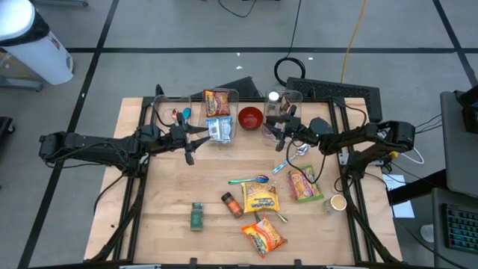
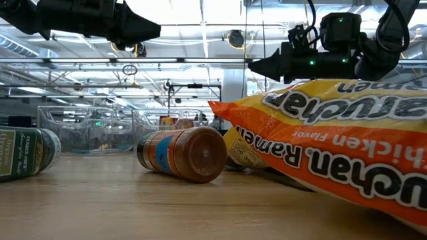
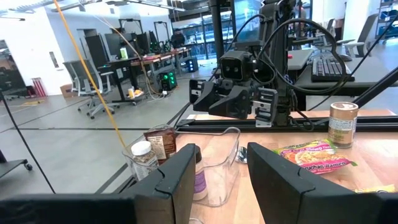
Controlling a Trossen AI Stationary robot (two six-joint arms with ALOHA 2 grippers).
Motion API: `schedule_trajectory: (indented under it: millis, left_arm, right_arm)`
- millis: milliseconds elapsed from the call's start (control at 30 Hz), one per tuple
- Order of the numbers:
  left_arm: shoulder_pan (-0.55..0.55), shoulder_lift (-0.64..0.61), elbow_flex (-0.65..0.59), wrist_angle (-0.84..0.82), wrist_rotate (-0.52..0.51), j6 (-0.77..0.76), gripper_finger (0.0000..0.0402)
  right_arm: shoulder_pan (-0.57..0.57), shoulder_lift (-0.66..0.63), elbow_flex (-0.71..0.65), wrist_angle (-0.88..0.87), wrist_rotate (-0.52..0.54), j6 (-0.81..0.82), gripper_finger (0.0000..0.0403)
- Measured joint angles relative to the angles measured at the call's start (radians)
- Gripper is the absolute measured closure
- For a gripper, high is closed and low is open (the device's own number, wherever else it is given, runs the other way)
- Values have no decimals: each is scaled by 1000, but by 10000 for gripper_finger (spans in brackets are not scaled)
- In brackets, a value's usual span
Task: Pick & Place Food Item
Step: Put the white spoon into the left transparent bin
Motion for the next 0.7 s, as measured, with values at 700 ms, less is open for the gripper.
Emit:
schedule_trajectory:
  millis: [700]
  left_arm:
    - [0, 0, 0, 0, 0, 0, 249]
  right_arm:
    - [0, 0, -1, -33, 0, -48, 273]
